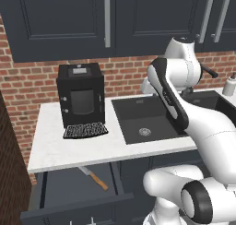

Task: Pick up the knife from the drawer and place it on the cutting board. Then place the meat from the plate to the cutting board.

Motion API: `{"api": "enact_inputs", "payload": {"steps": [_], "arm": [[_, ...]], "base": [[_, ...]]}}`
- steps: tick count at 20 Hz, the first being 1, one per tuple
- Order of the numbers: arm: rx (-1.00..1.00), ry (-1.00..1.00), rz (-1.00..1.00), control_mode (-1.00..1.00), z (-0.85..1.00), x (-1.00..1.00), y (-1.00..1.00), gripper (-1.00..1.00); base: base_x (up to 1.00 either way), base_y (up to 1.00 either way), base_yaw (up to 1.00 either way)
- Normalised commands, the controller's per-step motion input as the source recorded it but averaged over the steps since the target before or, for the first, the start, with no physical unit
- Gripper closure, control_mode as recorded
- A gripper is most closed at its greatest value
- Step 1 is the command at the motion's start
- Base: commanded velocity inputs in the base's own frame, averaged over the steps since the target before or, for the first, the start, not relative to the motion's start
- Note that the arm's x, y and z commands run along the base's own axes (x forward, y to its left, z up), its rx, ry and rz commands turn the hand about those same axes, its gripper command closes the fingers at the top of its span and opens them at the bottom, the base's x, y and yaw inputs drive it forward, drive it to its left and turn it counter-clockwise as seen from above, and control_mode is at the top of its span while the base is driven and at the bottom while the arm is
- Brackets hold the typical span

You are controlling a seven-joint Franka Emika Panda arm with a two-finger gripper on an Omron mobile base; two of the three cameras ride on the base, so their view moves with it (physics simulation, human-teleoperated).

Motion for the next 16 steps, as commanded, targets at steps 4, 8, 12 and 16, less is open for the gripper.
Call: {"api": "enact_inputs", "payload": {"steps": [4, 8, 12, 16], "arm": [[0.0, 0.0, 0.0, 1.0, 0.0, 0.0, 0.0, -1.0], [0.0, 0.0, 0.0, 1.0, 0.0, 0.0, 0.0, -1.0], [0.0, 0.0, 0.0, 1.0, 0.0, 0.0, 0.0, -1.0], [0.0, 0.0, 0.0, 1.0, 0.0, 0.0, 0.0, -1.0]], "base": [[0.0, 0.0, 0.0], [0.0, 0.0, 0.0], [-0.03, 0.0, 0.0], [-0.72, 0.13, 0.0]]}}
